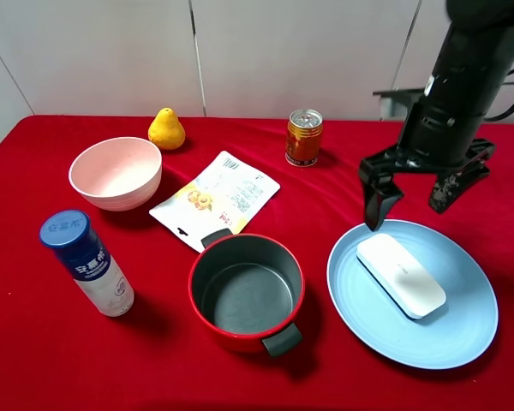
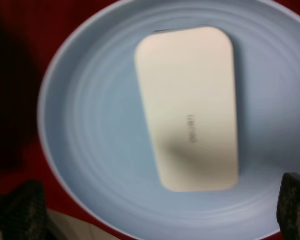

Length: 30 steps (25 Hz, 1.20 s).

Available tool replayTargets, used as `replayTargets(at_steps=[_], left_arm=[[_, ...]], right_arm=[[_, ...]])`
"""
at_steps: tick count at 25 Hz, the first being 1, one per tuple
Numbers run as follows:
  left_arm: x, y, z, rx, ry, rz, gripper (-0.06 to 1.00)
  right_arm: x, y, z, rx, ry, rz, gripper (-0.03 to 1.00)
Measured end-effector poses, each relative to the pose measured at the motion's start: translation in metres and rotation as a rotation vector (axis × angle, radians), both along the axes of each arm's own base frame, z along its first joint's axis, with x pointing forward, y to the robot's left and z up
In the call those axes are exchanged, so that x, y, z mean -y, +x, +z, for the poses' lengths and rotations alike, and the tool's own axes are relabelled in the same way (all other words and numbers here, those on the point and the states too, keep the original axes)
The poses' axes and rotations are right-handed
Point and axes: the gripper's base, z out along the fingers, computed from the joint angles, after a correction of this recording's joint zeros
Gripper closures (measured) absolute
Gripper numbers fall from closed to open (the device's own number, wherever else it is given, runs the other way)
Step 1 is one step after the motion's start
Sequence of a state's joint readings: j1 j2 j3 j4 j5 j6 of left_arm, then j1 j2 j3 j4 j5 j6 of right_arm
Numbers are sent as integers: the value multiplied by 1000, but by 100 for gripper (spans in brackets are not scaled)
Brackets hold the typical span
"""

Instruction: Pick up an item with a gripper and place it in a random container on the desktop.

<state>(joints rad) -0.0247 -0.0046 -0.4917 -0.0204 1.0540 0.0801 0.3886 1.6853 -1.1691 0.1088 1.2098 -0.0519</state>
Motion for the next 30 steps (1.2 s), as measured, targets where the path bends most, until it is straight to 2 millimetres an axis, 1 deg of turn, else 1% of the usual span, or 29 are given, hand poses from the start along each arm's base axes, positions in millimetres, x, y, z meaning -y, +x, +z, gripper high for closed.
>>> replayTargets(at_steps=[4,8,14,19,22,26,28,30], left_arm=[[0,0,0,0,0,0,-5],[0,0,0,0,0,0,-5],[0,0,0,0,0,0,-5],[0,0,0,0,0,0,-5],[0,0,0,0,0,0,-5],[0,0,0,0,0,0,-5],[0,0,0,0,0,0,-5],[0,0,0,0,0,0,-5]], right_arm=[[3,-9,25,73,43,-5,28],[9,-24,56,171,84,-10,28],[21,-55,103,336,153,-10,28],[33,-83,134,459,204,-10,28],[41,-103,146,520,230,-10,28],[56,-137,157,613,259,-8,28],[63,-156,159,656,275,-8,28],[70,-173,157,688,288,-8,28]])
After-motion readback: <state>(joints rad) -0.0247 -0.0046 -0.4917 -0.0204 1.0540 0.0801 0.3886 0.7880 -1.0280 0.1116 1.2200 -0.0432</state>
